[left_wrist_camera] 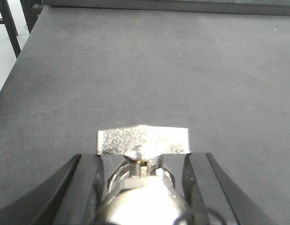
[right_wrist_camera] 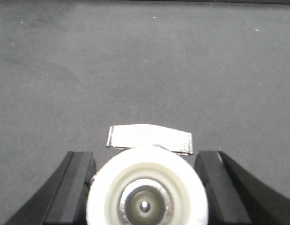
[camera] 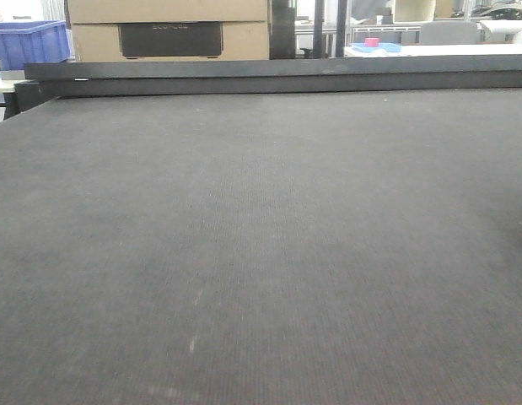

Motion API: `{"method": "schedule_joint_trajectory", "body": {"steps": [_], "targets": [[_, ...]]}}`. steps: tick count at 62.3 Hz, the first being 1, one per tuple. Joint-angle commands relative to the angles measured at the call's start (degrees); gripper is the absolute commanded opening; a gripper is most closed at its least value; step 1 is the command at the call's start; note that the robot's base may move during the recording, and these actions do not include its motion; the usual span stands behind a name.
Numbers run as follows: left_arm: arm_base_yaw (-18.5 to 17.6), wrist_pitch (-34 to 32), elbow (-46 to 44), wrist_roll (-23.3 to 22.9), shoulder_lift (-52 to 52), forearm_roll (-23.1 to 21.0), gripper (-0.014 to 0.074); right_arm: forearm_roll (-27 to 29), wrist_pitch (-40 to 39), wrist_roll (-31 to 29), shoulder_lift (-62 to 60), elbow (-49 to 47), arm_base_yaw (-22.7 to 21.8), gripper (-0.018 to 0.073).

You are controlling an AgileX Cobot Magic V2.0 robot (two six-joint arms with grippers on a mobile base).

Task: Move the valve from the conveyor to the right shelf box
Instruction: 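Drive the base from the conveyor to the shelf holding both valves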

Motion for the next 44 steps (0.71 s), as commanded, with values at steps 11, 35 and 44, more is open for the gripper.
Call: {"method": "schedule_joint_trajectory", "body": {"steps": [11, 35, 44], "targets": [[-0.22, -3.02, -0.38, 0.04, -0.54, -0.85, -0.0111, -0.69, -5.03, -0.16, -0.7, -0.47, -0.33, -0.0167], [-0.22, -3.02, -0.38, 0.04, -0.54, -0.85, -0.0111, -0.69, -5.03, -0.16, -0.7, -0.47, -0.33, -0.0167], [-0.22, -3.02, -0.38, 0.04, -0.54, -0.85, -0.0111, -0.69, -5.03, -0.16, -0.7, -0.47, -0.33, -0.0167]]}}
